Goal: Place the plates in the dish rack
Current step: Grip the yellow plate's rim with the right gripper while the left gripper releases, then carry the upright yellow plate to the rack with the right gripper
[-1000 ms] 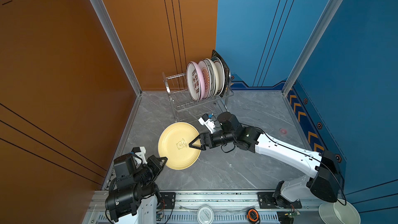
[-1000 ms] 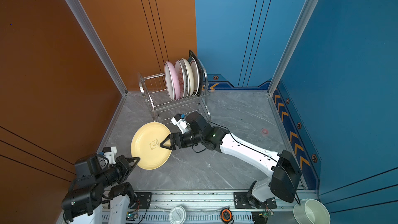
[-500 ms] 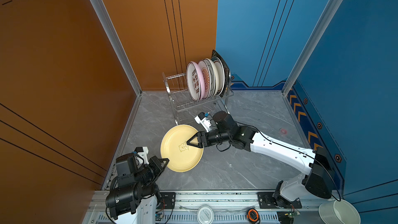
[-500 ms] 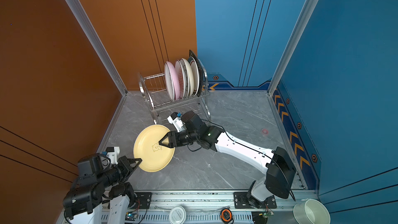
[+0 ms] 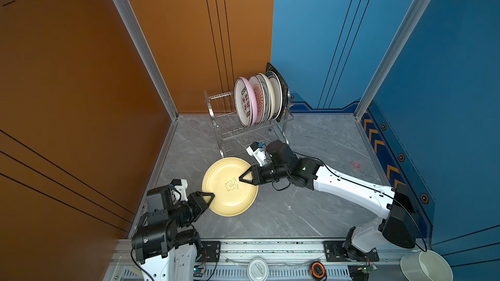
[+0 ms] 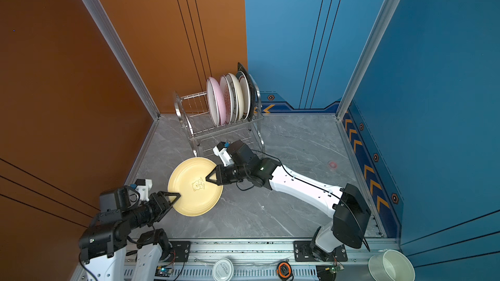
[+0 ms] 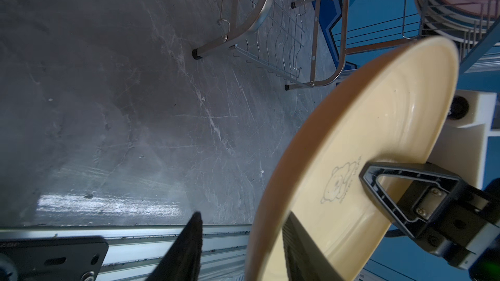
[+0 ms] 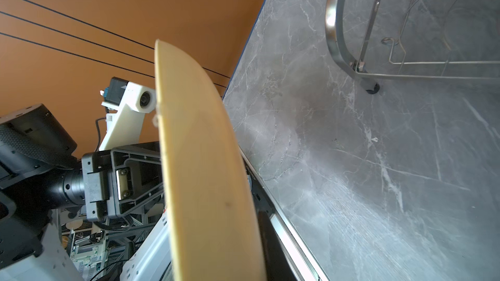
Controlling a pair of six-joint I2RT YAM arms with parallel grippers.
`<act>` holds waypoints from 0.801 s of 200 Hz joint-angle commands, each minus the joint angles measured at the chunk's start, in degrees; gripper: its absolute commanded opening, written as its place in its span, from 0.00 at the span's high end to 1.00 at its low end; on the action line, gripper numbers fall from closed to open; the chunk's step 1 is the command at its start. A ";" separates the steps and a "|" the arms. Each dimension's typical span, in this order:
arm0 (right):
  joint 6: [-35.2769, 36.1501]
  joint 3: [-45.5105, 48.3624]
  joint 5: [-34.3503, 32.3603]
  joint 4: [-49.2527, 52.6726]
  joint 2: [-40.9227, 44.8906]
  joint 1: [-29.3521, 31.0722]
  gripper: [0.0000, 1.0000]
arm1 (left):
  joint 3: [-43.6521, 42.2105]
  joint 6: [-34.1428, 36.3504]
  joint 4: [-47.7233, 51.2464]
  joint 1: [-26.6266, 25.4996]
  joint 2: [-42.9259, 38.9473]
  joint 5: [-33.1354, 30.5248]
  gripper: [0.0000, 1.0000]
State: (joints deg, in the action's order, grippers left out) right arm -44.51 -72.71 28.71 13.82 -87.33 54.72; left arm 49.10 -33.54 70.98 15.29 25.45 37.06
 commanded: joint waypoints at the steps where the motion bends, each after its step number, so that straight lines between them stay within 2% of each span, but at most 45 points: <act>1: 1.53 -1.66 -4.20 3.96 3.81 -0.69 0.97 | 2.84 2.49 0.01 -0.17 1.81 -2.48 0.33; 28: 3.50 -2.52 -9.46 10.99 7.22 -1.10 1.00 | 5.19 3.75 -0.47 -0.70 3.86 -6.40 0.15; 33: 3.62 -2.71 -10.56 12.05 7.97 -1.29 1.00 | 5.37 3.59 -0.74 -0.70 4.34 -6.99 0.09; 63: 5.19 -6.09 -17.14 19.17 12.04 -1.55 1.00 | 5.08 1.76 -5.85 -0.70 7.40 -9.94 0.00; 122: 7.48 -18.99 -28.88 31.94 14.44 -0.76 1.00 | 3.94 1.52 -14.41 -3.82 13.48 -14.86 0.02; 160: 10.49 -30.75 -37.12 35.84 10.52 0.42 1.00 | 1.90 1.28 -20.45 -5.22 16.82 -14.70 0.02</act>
State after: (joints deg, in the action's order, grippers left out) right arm -37.30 -96.20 -0.21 45.67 -74.70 54.11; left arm 52.60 -31.97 55.79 10.92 40.80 23.70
